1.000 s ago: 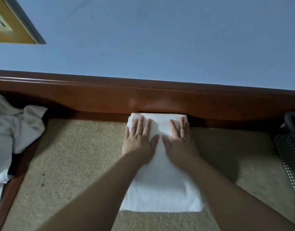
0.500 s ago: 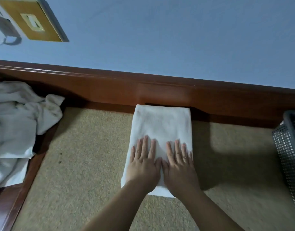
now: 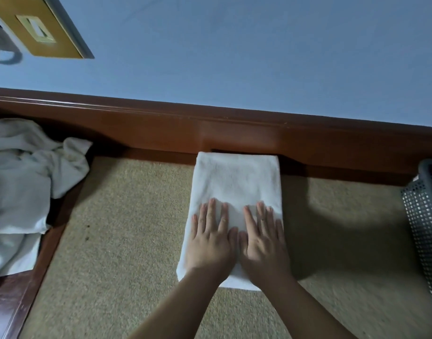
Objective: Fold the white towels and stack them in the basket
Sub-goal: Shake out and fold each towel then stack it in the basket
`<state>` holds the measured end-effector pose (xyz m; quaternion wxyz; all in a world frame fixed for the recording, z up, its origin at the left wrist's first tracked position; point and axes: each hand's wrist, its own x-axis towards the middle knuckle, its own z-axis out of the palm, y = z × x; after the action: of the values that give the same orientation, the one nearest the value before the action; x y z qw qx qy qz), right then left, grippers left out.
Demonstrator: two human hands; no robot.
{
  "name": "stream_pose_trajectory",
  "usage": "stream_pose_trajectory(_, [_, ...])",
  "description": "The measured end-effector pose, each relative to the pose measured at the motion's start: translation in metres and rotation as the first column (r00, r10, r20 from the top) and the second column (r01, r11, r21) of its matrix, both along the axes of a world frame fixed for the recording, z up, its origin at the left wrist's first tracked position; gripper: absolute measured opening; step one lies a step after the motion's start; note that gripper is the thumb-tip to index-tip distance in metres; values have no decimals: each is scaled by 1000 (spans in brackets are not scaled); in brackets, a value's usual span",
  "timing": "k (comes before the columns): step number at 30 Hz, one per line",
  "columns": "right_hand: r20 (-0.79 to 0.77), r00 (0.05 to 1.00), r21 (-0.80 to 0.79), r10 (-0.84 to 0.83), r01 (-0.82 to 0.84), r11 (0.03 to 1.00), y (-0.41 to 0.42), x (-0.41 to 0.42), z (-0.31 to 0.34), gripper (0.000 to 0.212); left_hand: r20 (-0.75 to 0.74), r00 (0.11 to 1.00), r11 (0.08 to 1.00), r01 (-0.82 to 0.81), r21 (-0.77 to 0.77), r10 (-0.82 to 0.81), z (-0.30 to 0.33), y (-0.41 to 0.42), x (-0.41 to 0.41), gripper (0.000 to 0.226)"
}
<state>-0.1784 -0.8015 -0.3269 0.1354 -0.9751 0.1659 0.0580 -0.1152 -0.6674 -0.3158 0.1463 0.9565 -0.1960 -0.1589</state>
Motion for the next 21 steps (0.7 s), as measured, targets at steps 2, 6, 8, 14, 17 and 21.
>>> stream_pose_trajectory(2, [14,1000,35,-18,18,999,-6,17,12,63,5,999,999,-48,-4,48,17,-12,9,72])
stream_pose_trajectory(6, [14,1000,11,-1,0,1000,-36,80,16,66,34,998,998,-61,28,60,19,-39,53,70])
stream_pose_trajectory(8, [34,999,-22,0,1,1000,-45,94,3,71,52,997,998,-63,19,61,3,-41,68,71])
stream_pose_trajectory(14, [185,983,-168,18,13,986,-43,93,-24,67,50,997,998,-54,16,53,-15,-43,72,72])
stream_pose_trajectory(17, [236,972,-167,-3,44,985,-43,104,-14,69,75,993,995,-96,-9,96,-10,-45,78,73])
stream_pose_trajectory(21, [272,961,-155,50,-8,988,-49,129,-9,64,196,974,992,-103,-78,117,-12,-55,108,69])
